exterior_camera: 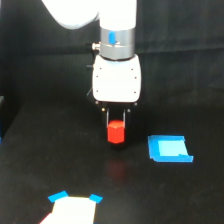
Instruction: Pick up the red object from the table
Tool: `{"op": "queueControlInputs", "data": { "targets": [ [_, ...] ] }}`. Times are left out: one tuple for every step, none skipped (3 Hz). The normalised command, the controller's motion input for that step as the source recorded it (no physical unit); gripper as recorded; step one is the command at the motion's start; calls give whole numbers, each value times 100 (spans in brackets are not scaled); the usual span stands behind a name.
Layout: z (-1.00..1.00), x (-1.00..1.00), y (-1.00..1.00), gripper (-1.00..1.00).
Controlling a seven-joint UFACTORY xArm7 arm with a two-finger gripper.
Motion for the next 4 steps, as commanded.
{"op": "queueControlInputs", "data": {
  "targets": [
    [98, 58, -20, -54],
    [100, -3, 3, 3],
    [100, 22, -24, -28],
    [100, -3, -1, -72]
  ]
}}
